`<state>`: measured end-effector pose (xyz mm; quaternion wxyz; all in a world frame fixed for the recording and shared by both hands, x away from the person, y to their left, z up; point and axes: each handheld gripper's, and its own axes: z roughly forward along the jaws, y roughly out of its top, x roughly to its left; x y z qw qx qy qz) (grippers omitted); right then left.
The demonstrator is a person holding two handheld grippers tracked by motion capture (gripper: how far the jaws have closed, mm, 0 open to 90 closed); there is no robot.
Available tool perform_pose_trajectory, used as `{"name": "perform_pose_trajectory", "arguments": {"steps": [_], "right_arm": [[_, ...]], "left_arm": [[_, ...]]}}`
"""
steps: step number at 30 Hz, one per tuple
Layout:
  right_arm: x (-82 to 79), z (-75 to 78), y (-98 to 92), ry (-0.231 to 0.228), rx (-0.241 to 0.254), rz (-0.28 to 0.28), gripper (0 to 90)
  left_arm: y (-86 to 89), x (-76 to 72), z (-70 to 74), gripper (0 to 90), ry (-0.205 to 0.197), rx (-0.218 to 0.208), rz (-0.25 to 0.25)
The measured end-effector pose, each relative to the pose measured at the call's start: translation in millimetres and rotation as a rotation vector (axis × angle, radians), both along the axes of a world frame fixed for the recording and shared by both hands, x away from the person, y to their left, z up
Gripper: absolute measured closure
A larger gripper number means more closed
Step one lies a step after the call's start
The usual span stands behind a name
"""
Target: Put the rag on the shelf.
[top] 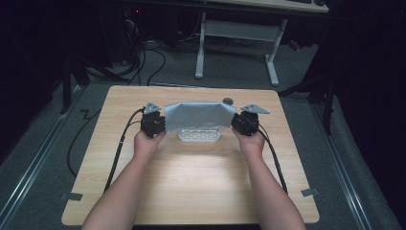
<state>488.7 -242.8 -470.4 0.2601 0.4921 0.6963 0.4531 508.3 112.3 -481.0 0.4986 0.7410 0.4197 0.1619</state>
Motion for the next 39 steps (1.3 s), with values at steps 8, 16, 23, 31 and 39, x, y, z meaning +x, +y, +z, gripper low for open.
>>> {"name": "perform_pose_trajectory", "arguments": {"steps": [8, 16, 23, 31, 39], "right_arm": [[-2.8, 16.3, -11.1, -0.029, 0.0, -0.025, 65.8], [-9.3, 28.1, -20.9, -0.056, -0.012, -0.043, 58.5], [-17.3, 33.3, -25.5, -0.066, -0.034, -0.061, 53.6], [-21.1, 34.7, -27.7, -0.048, -0.053, -0.063, 50.6], [-41.4, 33.7, -27.6, -0.064, -0.06, -0.041, 46.4]], "left_arm": [[21.8, -4.6, 13.8, 63.4, -0.03, -0.014, 0.055], [39.6, -12.1, 23.1, 58.8, -0.05, -0.003, 0.081], [55.0, -17.9, 25.1, 54.6, -0.059, -0.006, 0.116], [63.8, -22.5, 23.3, 54.1, -0.056, -0.001, 0.129], [71.8, -41.5, 20.4, 51.1, -0.059, -0.009, 0.125]]}}
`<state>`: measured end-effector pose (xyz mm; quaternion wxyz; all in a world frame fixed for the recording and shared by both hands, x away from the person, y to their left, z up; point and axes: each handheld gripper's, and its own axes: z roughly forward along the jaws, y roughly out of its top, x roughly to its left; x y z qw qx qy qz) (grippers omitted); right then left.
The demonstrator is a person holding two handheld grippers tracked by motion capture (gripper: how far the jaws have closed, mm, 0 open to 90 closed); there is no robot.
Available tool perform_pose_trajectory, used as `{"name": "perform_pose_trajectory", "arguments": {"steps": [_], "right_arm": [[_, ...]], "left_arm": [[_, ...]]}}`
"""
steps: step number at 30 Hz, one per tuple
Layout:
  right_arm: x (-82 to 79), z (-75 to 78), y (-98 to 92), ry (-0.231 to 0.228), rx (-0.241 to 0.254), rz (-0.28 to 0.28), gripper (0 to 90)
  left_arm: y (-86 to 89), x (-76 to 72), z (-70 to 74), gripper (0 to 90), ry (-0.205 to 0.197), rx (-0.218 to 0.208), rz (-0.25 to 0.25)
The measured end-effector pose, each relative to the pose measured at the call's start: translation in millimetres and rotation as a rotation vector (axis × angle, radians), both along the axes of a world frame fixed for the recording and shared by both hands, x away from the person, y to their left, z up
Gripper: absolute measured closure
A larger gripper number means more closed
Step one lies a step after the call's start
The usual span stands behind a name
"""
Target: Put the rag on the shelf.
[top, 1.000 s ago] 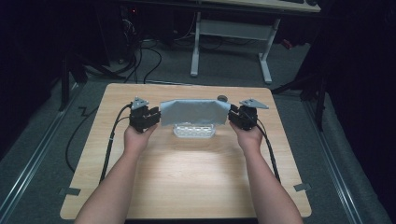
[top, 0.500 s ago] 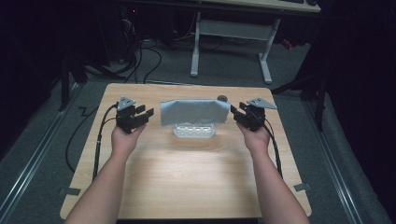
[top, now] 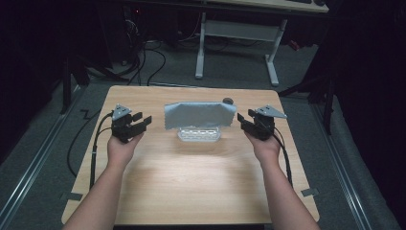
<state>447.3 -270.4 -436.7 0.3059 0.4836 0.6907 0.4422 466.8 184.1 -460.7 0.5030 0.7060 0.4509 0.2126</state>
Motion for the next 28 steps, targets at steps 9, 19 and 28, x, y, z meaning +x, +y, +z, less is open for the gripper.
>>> {"name": "perform_pose_trajectory", "arguments": {"steps": [9, 19, 28], "right_arm": [[-59.6, -22.7, -2.7, -0.014, -0.065, 0.041, 39.5], [-136.7, -53.2, -9.4, 0.025, -0.068, 0.041, 36.6], [-163.4, -72.1, -29.3, 0.056, -0.074, 0.004, 36.6]], "left_arm": [[12.7, -54.8, -24.3, 48.3, 0.025, -0.015, -0.022], [16.3, -142.4, -53.5, 47.4, 0.065, 0.063, -0.122], [24.7, -162.8, -57.6, 47.2, 0.101, 0.069, -0.125]]}}
